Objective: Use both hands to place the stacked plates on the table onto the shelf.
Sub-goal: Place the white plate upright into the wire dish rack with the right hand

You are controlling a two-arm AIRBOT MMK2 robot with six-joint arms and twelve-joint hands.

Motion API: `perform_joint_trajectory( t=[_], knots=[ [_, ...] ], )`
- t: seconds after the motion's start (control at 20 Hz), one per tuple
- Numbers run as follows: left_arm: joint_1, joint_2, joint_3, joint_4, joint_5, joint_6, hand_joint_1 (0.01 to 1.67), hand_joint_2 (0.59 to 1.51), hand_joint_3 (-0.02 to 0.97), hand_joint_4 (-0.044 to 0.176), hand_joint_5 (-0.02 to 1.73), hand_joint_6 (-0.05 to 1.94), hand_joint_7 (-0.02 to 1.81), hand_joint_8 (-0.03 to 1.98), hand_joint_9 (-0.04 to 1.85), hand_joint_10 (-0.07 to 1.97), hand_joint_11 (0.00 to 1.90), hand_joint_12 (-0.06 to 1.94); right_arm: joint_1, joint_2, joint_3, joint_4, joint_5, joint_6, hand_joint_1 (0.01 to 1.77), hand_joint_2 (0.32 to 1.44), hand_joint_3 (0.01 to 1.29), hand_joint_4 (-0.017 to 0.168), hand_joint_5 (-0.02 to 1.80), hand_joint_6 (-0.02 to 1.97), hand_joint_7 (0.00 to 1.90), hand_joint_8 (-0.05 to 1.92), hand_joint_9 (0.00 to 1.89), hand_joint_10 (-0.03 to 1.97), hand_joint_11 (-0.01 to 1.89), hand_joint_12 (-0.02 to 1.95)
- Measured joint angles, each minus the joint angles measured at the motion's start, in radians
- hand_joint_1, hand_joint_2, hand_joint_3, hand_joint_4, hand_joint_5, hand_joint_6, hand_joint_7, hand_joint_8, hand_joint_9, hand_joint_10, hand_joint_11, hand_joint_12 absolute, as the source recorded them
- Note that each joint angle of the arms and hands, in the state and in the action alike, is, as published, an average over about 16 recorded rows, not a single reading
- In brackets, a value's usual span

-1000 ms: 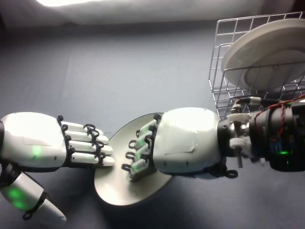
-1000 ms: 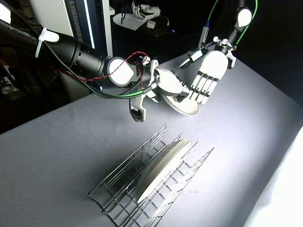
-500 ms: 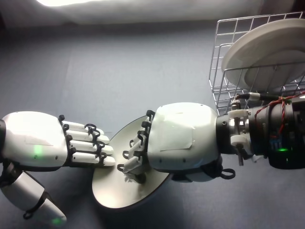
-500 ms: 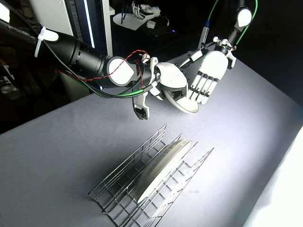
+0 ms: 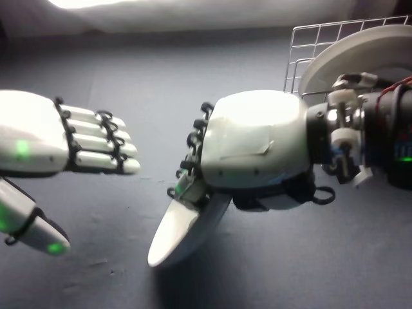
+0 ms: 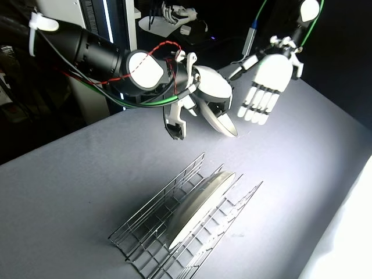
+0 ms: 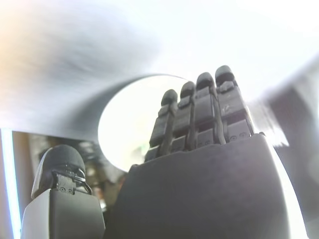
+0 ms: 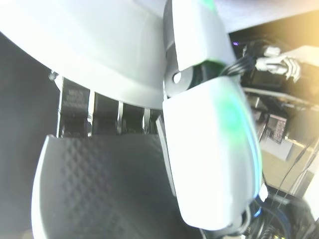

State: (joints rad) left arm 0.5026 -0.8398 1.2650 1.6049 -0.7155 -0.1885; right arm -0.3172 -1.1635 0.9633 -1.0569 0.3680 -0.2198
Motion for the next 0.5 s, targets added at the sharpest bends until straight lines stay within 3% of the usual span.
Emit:
perform_joint_trajectory(
  t=[0.5],
  knots=[
    [-0.103,0.105,0.018,0.010,-0.048,-0.033,0.02,1.040,0.020,-0.001,0.03,0.01,0.02,0.00,0.02,0.01,0.02,0.01,0.062,0.111,-0.067,0.223,0.004,0.001,1.41,1.06,0.01,-0.007,0.77,1.10,0.92,0.96,0.91,1.17,0.82,1.53]
  ],
)
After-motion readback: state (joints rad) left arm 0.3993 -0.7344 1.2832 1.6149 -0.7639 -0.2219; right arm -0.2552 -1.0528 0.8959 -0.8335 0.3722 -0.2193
